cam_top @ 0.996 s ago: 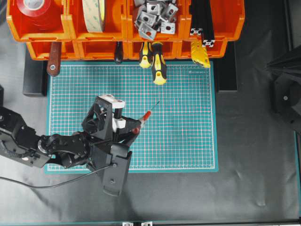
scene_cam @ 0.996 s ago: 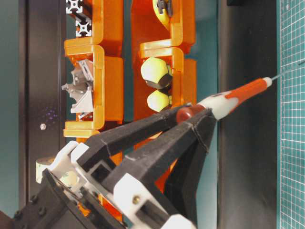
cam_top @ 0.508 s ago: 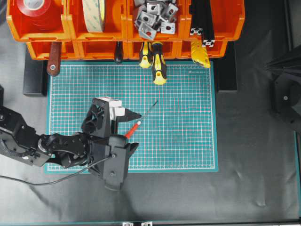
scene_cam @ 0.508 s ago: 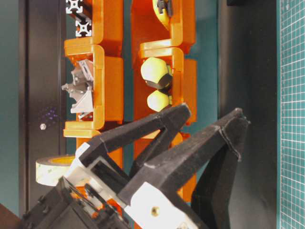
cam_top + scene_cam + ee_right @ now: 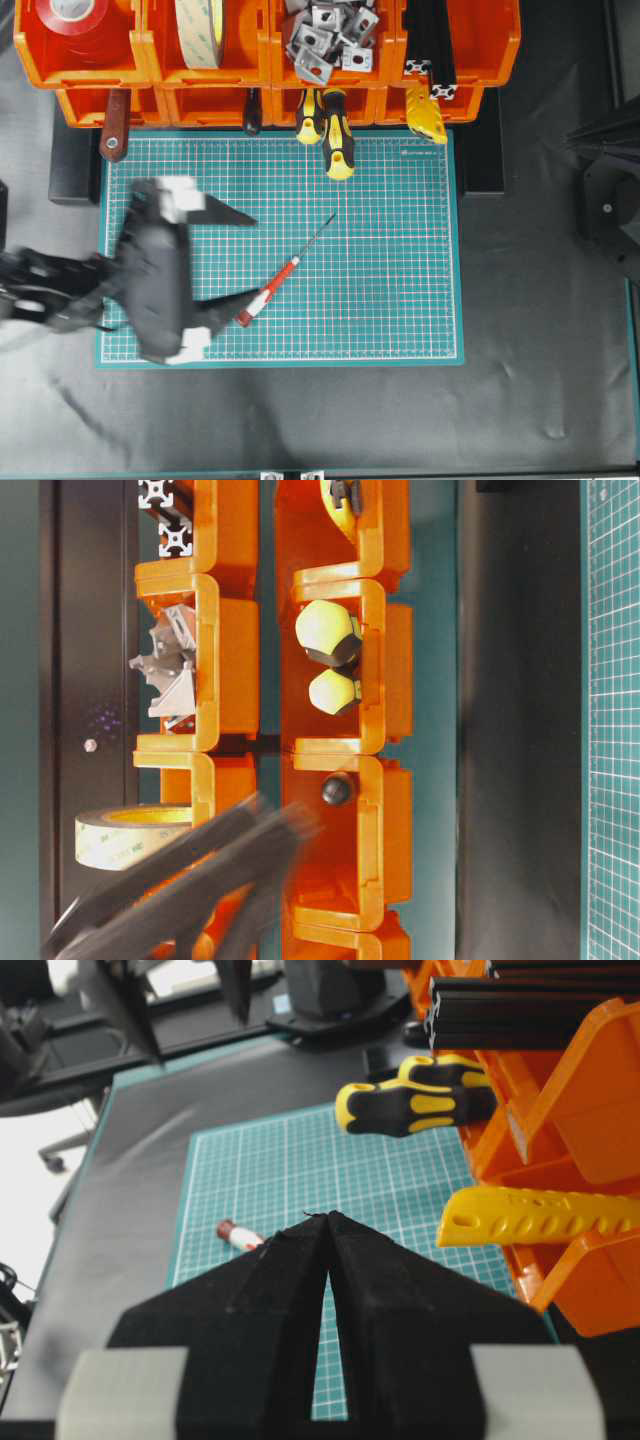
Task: Pick red screwdriver from container rack with left arm.
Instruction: 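Open the left gripper, release the screwdriver, and withdraw left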
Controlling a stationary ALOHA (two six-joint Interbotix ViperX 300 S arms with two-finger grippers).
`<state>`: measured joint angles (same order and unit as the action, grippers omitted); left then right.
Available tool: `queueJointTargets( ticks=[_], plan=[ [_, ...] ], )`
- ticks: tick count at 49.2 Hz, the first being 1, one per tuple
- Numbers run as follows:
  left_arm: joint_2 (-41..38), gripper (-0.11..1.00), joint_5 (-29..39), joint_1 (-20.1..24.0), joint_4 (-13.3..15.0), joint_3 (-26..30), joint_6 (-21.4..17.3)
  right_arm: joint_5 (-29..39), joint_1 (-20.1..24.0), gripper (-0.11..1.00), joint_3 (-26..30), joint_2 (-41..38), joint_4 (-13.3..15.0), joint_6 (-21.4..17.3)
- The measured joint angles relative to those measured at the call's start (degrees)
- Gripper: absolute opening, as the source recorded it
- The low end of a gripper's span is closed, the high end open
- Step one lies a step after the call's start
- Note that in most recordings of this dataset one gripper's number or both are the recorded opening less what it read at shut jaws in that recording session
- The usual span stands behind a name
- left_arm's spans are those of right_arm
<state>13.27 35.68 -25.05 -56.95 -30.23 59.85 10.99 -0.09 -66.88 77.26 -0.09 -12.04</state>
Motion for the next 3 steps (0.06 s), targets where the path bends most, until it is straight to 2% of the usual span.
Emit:
queueJointTargets(
  ticks=[3],
  plan=[
    [3.3, 0.86, -0.1, -0.4, 0.0, -1.5, 1.8, 0.0, -0.1, 0.0, -0.1, 0.0, 0.0, 0.0]
  ],
)
